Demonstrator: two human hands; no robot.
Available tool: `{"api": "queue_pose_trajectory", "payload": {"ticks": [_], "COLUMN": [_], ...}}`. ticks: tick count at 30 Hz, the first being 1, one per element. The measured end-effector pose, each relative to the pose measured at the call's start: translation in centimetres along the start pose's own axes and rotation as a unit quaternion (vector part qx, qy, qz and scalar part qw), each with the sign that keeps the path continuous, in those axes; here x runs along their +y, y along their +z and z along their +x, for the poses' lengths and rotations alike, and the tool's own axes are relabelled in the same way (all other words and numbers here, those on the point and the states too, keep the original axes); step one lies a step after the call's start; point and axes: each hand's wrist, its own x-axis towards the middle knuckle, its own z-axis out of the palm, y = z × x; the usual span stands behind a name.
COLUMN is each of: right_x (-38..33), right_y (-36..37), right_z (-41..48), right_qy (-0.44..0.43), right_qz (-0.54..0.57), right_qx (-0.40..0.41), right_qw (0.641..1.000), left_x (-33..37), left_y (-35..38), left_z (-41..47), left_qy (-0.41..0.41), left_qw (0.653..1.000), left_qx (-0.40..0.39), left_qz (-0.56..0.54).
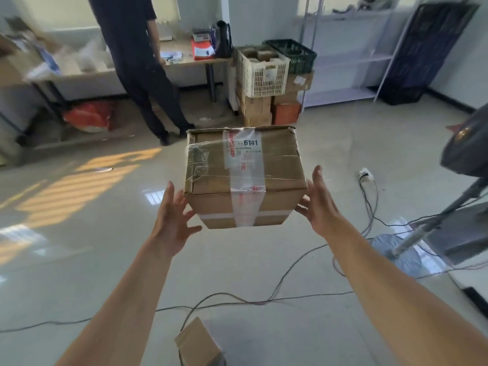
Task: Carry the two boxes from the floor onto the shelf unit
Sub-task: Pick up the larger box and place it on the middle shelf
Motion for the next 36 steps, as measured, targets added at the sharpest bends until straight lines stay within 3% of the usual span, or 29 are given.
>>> {"api": "queue_pose_trajectory", "payload": {"ticks": [7, 13, 23, 29, 36], "right_x": [-3.3, -4.8, -5.9, -5.8, -6.5], "right_y": [-0.2, -0.1, -1.9, -3.3, -4.1], "right_z": [-0.1, -1.3, -3.2, -3.9, -6.5], "right_qy": [-0.034, -0.037, -0.048, -0.067, -0.104], "right_qz": [0.021, 0.024, 0.036, 0.043, 0.081], "right_qx": [-0.007, -0.022, -0.031, -0.032, 0.002], "right_qw": [0.999, 0.999, 0.998, 0.996, 0.991], "left_x": [3.7, 4.9, 4.0, 4.3, 4.1], "left_y": [0.6, 2.9, 3.4, 3.9, 5.6], "left_z": [-2.6, -4.6, -5.2, -5.6, -6.6], "left_qy": [0.046, 0.072, 0.122, 0.127, 0.125], "left_qw": [0.999, 0.997, 0.986, 0.988, 0.984], "left_qx": [-0.027, -0.001, -0.110, -0.089, -0.128], "left_qz": [0.009, 0.024, 0.009, 0.027, 0.006]}}
